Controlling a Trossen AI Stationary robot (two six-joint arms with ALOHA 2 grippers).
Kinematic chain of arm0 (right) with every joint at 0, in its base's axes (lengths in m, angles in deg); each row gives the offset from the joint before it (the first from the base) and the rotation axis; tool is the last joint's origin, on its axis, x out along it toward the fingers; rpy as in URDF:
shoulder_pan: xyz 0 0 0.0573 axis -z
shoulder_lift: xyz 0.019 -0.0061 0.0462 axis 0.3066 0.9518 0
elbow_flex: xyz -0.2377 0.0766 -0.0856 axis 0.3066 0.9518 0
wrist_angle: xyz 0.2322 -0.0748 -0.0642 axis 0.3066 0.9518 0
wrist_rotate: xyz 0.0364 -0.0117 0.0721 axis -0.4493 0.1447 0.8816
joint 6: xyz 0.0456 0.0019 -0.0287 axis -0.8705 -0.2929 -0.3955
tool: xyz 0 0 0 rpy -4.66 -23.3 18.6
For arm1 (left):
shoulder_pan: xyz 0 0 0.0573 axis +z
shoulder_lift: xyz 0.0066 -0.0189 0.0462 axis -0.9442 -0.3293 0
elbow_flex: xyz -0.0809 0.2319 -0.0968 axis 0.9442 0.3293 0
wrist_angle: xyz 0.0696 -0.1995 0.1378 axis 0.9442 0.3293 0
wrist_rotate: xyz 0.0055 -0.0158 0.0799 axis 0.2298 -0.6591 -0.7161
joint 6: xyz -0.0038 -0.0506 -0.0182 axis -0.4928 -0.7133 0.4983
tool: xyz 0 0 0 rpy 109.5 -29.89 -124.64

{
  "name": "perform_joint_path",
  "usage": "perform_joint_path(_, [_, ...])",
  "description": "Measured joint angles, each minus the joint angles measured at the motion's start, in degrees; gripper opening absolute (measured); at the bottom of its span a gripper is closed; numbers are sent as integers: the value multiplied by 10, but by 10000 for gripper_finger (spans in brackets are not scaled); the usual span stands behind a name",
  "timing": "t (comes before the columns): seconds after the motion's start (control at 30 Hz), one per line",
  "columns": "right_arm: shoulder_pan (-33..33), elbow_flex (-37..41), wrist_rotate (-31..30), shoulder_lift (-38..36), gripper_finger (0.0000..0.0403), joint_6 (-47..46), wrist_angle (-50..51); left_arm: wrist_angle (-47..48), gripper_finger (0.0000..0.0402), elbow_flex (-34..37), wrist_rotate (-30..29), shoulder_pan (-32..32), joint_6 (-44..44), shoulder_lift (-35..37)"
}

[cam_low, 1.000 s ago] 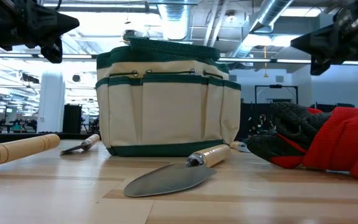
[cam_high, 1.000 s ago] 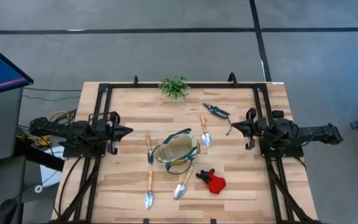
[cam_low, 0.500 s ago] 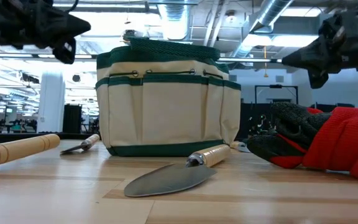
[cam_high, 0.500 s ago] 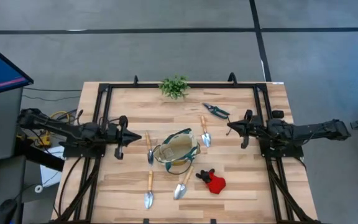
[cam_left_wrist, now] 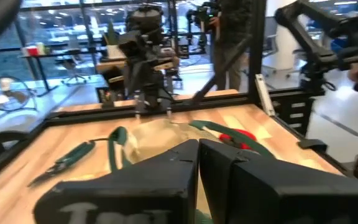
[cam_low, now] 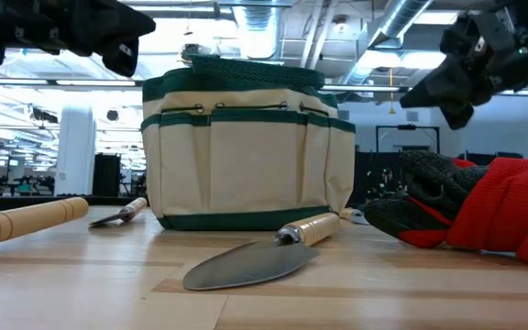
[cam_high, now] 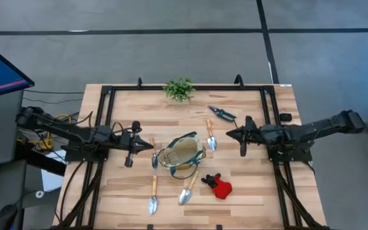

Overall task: Pick & Place Garden tools in Gardening bag
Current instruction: Put the gloves into the gardening bag

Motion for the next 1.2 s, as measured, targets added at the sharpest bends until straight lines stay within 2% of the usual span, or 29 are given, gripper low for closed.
perform_joint_path(0.13, [-15,-38,0,29,0,74,2,-3,2,0,-1,2,0,5])
perform_joint_path(0.3, [-25,-77,0,52,0,123,3,-2,2,0,-1,2,0,5])
perform_joint_path(0.53, [-23,-89,0,64,0,216,0,-2,2,0,-3,2,-1,5])
perform_joint_path(0.97, [-23,-89,0,99,0,217,-1,-2,2,0,-3,2,-1,5])
perform_joint_path(1.07, [-23,-89,4,112,0,181,-1,-2,2,0,-2,2,-9,5])
perform_joint_path(1.2, [-22,-89,70,125,0,115,2,-2,2,0,-2,2,-41,5])
